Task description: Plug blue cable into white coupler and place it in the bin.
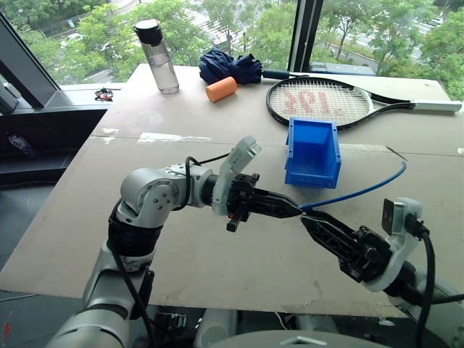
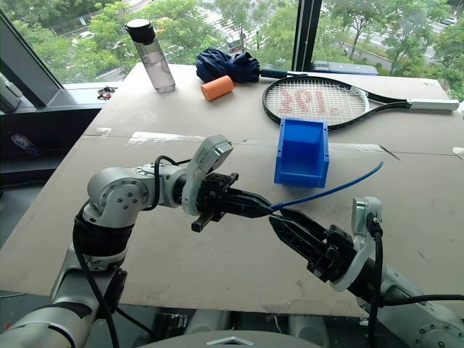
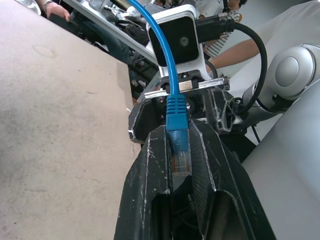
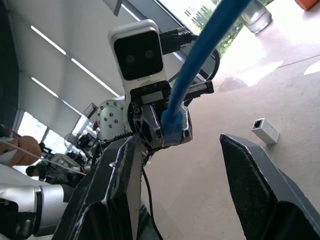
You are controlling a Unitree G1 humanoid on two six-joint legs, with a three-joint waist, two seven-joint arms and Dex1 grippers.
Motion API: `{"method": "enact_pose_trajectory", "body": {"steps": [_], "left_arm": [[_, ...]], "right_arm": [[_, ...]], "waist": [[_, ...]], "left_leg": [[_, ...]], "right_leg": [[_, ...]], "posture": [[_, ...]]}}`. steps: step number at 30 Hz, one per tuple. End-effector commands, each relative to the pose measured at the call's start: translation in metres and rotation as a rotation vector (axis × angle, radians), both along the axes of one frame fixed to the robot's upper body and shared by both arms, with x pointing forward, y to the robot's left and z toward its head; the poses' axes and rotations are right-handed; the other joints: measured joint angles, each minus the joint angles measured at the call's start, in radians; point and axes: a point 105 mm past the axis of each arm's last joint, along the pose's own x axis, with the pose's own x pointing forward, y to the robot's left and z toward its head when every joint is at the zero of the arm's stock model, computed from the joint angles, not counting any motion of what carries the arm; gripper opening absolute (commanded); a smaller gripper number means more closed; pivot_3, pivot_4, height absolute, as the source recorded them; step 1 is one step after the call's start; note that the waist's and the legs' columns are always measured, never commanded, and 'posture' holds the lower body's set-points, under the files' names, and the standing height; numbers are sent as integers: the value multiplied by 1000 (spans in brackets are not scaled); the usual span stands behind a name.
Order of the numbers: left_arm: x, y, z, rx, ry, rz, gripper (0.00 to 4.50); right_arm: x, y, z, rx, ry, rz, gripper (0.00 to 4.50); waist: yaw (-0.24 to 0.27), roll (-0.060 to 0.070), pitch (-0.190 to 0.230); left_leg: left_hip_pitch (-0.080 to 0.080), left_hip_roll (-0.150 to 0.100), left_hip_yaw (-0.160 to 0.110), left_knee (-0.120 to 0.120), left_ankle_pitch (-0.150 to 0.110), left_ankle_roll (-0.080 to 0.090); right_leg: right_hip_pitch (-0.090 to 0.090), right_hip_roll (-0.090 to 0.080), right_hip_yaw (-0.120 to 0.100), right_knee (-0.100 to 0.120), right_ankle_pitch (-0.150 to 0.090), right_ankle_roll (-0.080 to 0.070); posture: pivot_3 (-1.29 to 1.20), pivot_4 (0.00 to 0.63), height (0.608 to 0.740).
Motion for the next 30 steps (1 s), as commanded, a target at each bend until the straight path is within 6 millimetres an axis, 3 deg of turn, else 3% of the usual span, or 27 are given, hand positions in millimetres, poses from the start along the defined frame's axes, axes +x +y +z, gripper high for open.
{"method": "enact_pose_trajectory", "body": {"steps": [1, 30], "left_arm": [[-6, -1, 5, -28, -26, -30, 0], [-8, -1, 3, -32, -28, -39, 0]], "right_arm": [[-2, 2, 13, 26, -58, 10, 2456], [11, 12, 18, 1, -40, 22, 2456]], "waist": [[0, 0, 0], [0, 0, 0]], "left_leg": [[0, 0, 0, 0, 0, 0], [0, 0, 0, 0, 0, 0]], "right_leg": [[0, 0, 0, 0, 0, 0], [0, 0, 0, 0, 0, 0]], "posture": [[0, 150, 740], [0, 150, 740]]}}
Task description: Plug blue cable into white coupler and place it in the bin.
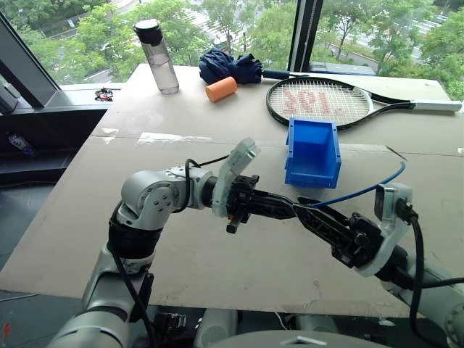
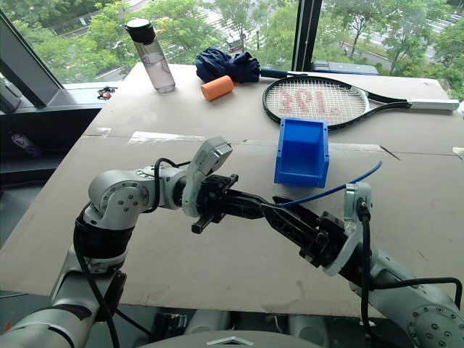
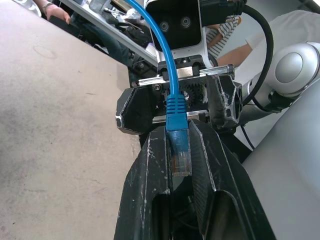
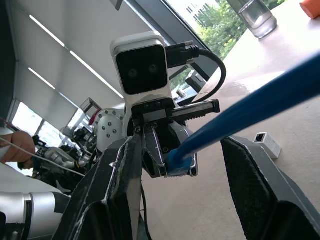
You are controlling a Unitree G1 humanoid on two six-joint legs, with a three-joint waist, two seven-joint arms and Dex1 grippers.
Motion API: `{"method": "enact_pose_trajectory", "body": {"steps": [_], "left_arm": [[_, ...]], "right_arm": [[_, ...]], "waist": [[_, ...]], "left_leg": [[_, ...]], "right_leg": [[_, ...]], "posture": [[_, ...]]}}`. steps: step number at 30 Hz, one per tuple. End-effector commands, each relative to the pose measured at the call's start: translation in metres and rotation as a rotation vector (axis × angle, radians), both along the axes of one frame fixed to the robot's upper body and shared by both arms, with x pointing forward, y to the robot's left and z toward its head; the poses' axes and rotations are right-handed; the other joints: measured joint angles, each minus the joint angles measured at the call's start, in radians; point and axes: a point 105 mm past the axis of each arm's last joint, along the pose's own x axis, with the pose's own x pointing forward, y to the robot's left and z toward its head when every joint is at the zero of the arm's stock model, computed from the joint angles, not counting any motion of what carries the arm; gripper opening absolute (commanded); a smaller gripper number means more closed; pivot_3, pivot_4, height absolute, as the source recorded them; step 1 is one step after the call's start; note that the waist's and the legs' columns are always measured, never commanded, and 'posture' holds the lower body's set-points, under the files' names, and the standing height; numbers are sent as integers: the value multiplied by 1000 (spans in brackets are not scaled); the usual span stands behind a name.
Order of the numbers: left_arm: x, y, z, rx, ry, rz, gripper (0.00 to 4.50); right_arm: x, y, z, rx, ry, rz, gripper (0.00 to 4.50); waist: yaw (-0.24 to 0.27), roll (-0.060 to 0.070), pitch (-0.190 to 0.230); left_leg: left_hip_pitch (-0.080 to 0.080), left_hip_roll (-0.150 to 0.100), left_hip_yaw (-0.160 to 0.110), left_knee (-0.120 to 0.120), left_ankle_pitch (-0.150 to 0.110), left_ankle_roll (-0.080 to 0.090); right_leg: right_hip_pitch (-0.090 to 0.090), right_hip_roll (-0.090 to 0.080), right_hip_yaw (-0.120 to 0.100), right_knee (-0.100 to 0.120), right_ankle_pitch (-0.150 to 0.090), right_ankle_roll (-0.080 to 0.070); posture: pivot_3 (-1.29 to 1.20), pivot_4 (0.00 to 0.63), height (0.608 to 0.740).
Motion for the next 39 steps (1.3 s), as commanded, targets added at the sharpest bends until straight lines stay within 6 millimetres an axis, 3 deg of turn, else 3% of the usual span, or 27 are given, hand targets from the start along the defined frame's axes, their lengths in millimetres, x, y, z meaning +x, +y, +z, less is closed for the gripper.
{"method": "enact_pose_trajectory", "body": {"steps": [1, 2, 5, 7, 8, 9, 17, 22, 26, 27, 30, 34, 39], "left_arm": [[-7, -1, 6, -23, -32, -41, 0], [-7, -1, 6, -23, -33, -41, 0], [-8, -2, 7, -26, -34, -44, 0], [-8, -2, 7, -27, -34, -45, 0], [-7, -2, 7, -28, -34, -45, 0], [-7, -2, 7, -28, -35, -46, 0], [3, -5, 11, -53, -75, 23, 0], [5, 9, 17, -39, -90, 75, 2334], [27, 49, 12, 48, -92, 285, 4195], [34, 59, 14, 50, -86, 350, 4414], [51, 85, 7, 111, -172, 530, 4414], [64, 110, -27, 280, -397, 674, 4414], [69, 120, -63, 374, -523, 717, 4414]], "right_arm": [[-2, 2, 7, 31, -10, 15, 2456], [-2, 2, 7, 31, -8, 17, 2456], [-2, 3, 6, 28, 2, 28, 1675], [-2, 5, 6, 29, 8, 39, 828], [-2, 6, 6, 29, 11, 43, 201], [-3, 7, 5, 30, 14, 48, 36], [-3, 9, 5, 26, 22, 67, 36], [0, 5, 7, 34, 12, 46, 0], [6, -6, 8, 48, 2, -17, 0], [7, -9, 8, 51, 2, -34, 0], [11, -16, 5, 54, 2, -70, 0], [13, -18, 3, 55, 2, -82, 0], [15, -17, 0, 33, -2, -79, 0]], "waist": [[0, 0, 0], [0, 0, 0], [0, 0, 0], [-1, 0, 0], [-1, 0, 0], [-1, 0, 0], [0, 0, 0], [-3, 0, 0], [-14, 1, 1], [-15, 2, 2], [-14, 2, 2], [-12, 2, 2], [-1, 2, 2]], "left_leg": [[0, 0, 0, 0, 0, 0], [0, 0, 0, 0, 0, 0], [0, 0, 0, 0, 0, 0], [0, 0, 0, 0, 0, 0], [0, 0, 0, 0, 0, 0], [0, 0, 0, 0, 0, 0], [0, 0, 0, 0, 0, 0], [0, 0, -1, 0, 0, 0], [0, 0, -1, -1, 0, 0], [0, 1, -1, -2, 0, 0], [1, 1, -1, -2, 0, 0], [1, 0, 0, -2, 0, 0], [0, 2, 1, -4, 0, 0]], "right_leg": [[0, 0, 0, 0, 0, 0], [0, 0, 0, 0, 0, 0], [0, 0, 0, 0, 0, 0], [0, 0, 0, 0, 0, 0], [0, 0, 0, 0, 0, 0], [0, 0, 0, 0, 0, 0], [0, 0, 0, 0, 0, 0], [0, 0, 0, 0, 0, 0], [0, 0, 0, 0, 0, 0], [0, 0, 0, 0, 0, 0], [0, 0, -1, 0, -1, 1], [0, -1, 1, -1, 0, 0], [-1, -3, 1, -2, 0, -1]], "posture": [[0, 150, 740], [0, 150, 740], [0, 150, 740], [0, 150, 740], [0, 150, 740], [0, 150, 740], [0, 150, 740], [0, 150, 740], [0, 150, 740], [0, 150, 740], [0, 150, 740], [0, 150, 740], [0, 150, 740]]}}
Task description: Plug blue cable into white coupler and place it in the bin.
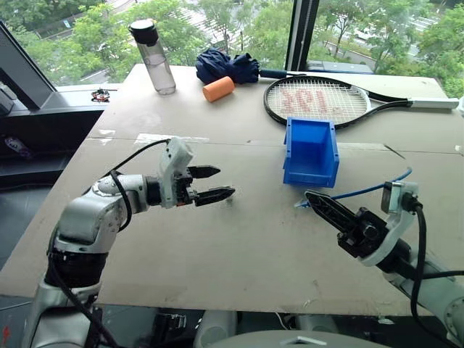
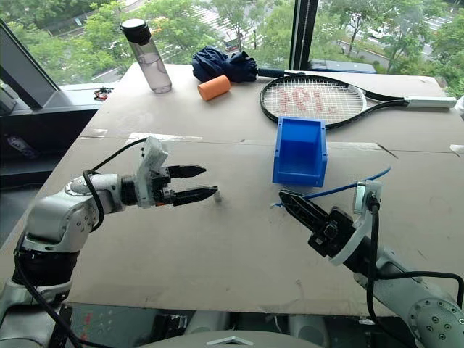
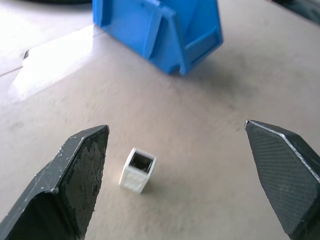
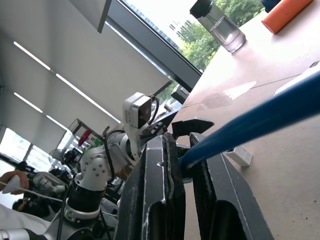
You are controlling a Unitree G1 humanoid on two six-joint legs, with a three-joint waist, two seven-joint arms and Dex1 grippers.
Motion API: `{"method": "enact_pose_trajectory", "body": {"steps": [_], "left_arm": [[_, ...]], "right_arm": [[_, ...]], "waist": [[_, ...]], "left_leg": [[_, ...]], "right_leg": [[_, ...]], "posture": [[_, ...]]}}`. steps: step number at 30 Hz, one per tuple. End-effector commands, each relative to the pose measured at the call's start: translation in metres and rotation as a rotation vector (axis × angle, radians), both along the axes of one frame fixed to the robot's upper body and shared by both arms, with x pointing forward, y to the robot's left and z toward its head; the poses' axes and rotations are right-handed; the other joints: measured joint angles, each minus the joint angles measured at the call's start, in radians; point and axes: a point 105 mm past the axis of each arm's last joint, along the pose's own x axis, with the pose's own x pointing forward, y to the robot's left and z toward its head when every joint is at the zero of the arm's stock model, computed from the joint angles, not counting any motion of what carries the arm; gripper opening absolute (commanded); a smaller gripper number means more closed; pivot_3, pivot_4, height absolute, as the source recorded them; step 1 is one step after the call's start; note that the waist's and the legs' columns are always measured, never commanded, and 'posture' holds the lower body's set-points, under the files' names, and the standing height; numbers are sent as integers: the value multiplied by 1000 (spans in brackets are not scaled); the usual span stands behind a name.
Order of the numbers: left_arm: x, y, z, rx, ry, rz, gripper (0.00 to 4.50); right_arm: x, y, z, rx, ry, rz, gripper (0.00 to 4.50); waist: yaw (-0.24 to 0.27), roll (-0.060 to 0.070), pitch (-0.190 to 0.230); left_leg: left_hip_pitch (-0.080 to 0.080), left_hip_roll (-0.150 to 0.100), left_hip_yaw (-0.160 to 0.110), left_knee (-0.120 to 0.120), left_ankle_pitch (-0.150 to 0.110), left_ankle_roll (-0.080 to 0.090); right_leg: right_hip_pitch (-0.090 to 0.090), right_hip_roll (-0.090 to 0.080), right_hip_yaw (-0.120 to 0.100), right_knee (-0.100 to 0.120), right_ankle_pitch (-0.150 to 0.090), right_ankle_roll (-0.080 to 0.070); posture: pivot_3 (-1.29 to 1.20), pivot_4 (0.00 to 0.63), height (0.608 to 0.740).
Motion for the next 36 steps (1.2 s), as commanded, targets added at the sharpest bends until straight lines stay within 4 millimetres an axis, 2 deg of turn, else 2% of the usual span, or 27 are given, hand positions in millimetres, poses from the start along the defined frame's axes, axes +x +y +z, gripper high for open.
{"method": "enact_pose_trajectory", "body": {"steps": [1, 9, 11, 13, 15, 16, 17, 19, 23, 27, 32, 36], "left_arm": [[6, 0, -4, 65, -126, -6, 4414], [23, -13, -36, 138, -189, -73, 4414], [27, -18, -43, 137, -185, -108, 3902], [30, -20, -46, 127, -179, -128, 3147], [32, -23, -47, 127, -183, -167, 2300], [33, -24, -47, 132, -187, -189, 1668], [34, -26, -47, 132, -186, -214, 1420], [34, -27, -45, 133, -187, -256, 512], [24, -44, -38, 108, -153, -400, 555], [11, -83, -35, 104, -116, -597, 555], [8, -109, -45, 185, -106, -722, 555], [8, -118, -58, 272, -112, -774, 555]], "right_arm": [[-2, 1, 7, -2, -44, 11, 0], [-9, 4, 7, -30, -42, 5, 0], [-9, 5, 6, -41, -44, 4, 0], [-10, 6, 7, -43, -45, 3, 0], [-11, 5, 7, -49, -46, -1, 0], [-12, 4, 7, -56, -46, -5, 0], [-12, 3, 7, -69, -49, -12, 0], [-12, 1, 8, -85, -58, -24, 0], [-6, 0, 7, -180, -130, -38, 0], [11, 9, -1, -371, -239, 24, 0], [25, 15, -15, -572, -330, 132, 0], [35, 17, -26, -677, -378, 200, 0]], "waist": [[8, 0, 0], [15, 0, 0], [15, 0, 0], [14, 0, 0], [12, -1, -1], [12, -1, -1], [13, -1, -1], [13, -1, -1], [12, -1, -1], [13, 0, 0], [12, -1, 0], [9, -1, 0]], "left_leg": [[0, 0, 0, 0, 0, 0], [-1, -1, 1, 0, 0, 0], [-1, -1, 1, 0, 0, 0], [-1, -2, 1, 0, 0, 0], [-1, -2, 1, 1, 0, 0], [-1, -2, 1, 1, 0, 0], [-1, -2, 0, 1, 0, 0], [-1, -3, 0, 1, 0, 0], [-1, -3, 1, 1, 0, 0], [-1, -3, 1, 3, 0, 0], [-3, -4, 2, 4, 0, 0], [-2, -4, 2, 4, 0, 0]], "right_leg": [[0, 0, 0, 0, 0, 0], [0, -3, 0, -1, 0, 0], [0, -3, 0, -1, 0, 0], [0, -2, 0, -1, 0, 0], [0, -2, 0, -1, 0, 0], [0, -1, -1, 0, 0, 0], [0, -1, -1, 0, 0, 0], [0, -1, -1, 0, 0, 0], [0, -1, -1, 0, 0, 0], [0, 0, -1, 1, 0, 0], [1, 1, -4, 1, 1, 2], [1, 2, -4, 1, 2, 4]], "posture": [[0, 150, 740], [0, 150, 740], [0, 150, 740], [0, 150, 740], [0, 150, 740], [0, 150, 740], [0, 150, 740], [0, 150, 740], [0, 150, 740], [0, 150, 740], [0, 150, 740], [0, 150, 740]]}}
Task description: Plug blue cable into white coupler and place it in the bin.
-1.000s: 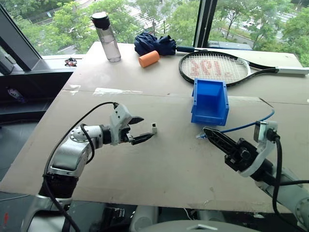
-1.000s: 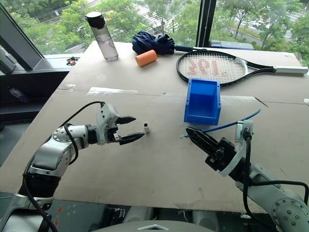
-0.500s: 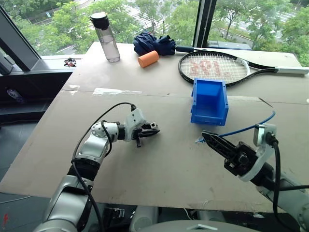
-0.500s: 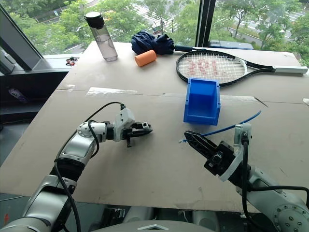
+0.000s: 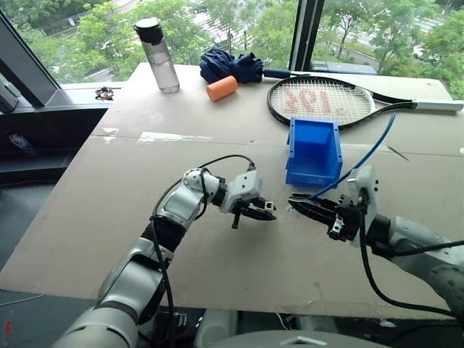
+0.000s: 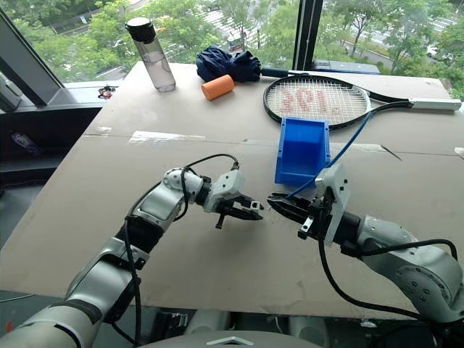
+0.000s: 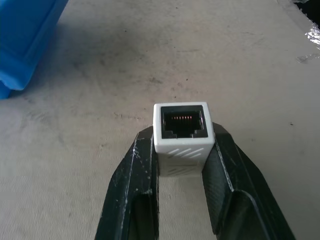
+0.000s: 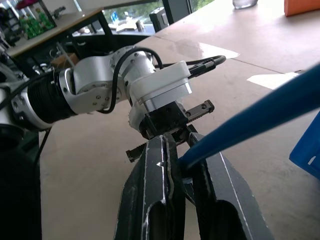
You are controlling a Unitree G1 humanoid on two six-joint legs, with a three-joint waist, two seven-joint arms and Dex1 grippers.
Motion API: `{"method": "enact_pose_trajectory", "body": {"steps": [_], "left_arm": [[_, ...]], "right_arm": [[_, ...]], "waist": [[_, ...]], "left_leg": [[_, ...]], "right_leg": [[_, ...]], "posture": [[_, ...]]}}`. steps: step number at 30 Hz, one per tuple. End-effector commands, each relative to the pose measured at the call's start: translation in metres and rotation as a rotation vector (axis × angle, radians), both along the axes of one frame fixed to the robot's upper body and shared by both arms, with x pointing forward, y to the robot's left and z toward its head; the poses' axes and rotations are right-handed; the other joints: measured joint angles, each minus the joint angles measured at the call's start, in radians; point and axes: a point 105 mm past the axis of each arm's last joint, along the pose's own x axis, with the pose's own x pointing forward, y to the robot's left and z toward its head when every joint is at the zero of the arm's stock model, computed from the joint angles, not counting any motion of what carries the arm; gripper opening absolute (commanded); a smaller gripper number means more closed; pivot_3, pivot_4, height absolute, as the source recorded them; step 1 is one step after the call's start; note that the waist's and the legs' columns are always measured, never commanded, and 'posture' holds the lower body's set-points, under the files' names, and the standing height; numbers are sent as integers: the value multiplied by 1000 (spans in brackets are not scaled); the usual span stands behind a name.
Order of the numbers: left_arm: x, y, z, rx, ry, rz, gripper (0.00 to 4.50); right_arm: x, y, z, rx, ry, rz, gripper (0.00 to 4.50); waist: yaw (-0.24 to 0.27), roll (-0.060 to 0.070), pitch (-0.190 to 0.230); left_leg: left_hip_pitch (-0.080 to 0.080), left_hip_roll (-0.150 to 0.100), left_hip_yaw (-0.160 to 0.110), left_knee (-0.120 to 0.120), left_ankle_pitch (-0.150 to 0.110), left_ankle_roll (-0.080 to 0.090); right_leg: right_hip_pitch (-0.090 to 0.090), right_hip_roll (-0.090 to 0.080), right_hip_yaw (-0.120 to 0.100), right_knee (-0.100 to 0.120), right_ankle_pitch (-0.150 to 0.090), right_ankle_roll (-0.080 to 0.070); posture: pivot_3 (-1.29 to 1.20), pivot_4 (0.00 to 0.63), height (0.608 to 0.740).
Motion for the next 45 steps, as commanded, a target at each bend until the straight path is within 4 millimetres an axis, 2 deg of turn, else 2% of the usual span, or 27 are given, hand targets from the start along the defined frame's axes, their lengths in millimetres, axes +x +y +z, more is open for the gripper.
{"method": "enact_pose_trajectory", "body": {"steps": [1, 11, 20, 30, 35, 39, 42, 43, 44, 45], "left_arm": [[2, -4, -4, 39, -61, -41, 555], [0, -14, -8, 44, -77, -73, 555], [-6, -14, -9, 32, -63, -69, 555], [-6, -17, -7, 26, -71, -64, 555], [-6, -19, -7, 13, -74, -54, 555], [-7, -19, -7, 8, -59, -41, 555], [-11, -16, -2, -36, -12, -10, 555], [-10, -15, 2, -57, -9, 13, 1629], [-8, -14, 5, -79, -14, 47, 1882], [-5, -11, 10, -106, -29, 91, 2446]], "right_arm": [[3, 3, -2, -52, -47, 56, 0], [24, 21, -22, -143, -65, 121, 0], [32, 15, -44, -262, -58, 134, 0], [34, 15, -64, -441, -20, 229, 0], [33, 17, -84, -520, 24, 260, 0], [32, 16, -84, -508, 29, 252, 0], [34, 18, -70, -422, 6, 225, 0], [35, 20, -62, -370, -8, 212, 0], [36, 22, -53, -324, -24, 196, 0], [39, 21, -42, -268, -37, 170, 0]], "waist": [[1, 0, 0], [8, 0, 0], [6, 0, -1], [6, 0, -2], [5, 0, -6], [5, 0, -11], [5, 1, -14], [5, 1, -14], [4, 1, -14], [3, 3, -13]], "left_leg": [[0, 0, 0, 0, 0, 0], [0, -1, -1, 2, 0, 0], [1, -1, -2, 2, 0, 0], [1, -2, -2, 2, 0, 0], [2, -2, -2, 2, 0, 0], [3, -1, -2, 2, 0, 0], [3, -1, -3, 2, 0, 0], [3, -1, -3, 2, 0, 0], [2, -1, -3, 2, 0, 0], [2, -1, -4, 2, 0, 0]], "right_leg": [[0, 0, 0, 0, 0, 0], [2, -1, -1, 0, 0, 0], [3, -2, -2, 0, 0, 0], [3, -2, -2, 1, 0, 0], [4, -2, -2, 1, 0, 0], [4, -1, -2, 1, 0, 0], [4, -1, -2, 1, 0, 0], [4, -1, -2, 1, 0, 0], [4, -1, -3, 1, 0, 0], [4, -1, -3, 2, 0, 1]], "posture": [[0, 150, 740], [0, 150, 740], [0, 150, 740], [0, 150, 740], [0, 150, 740], [0, 150, 740], [0, 150, 740], [0, 150, 740], [0, 150, 740], [0, 150, 740]]}}
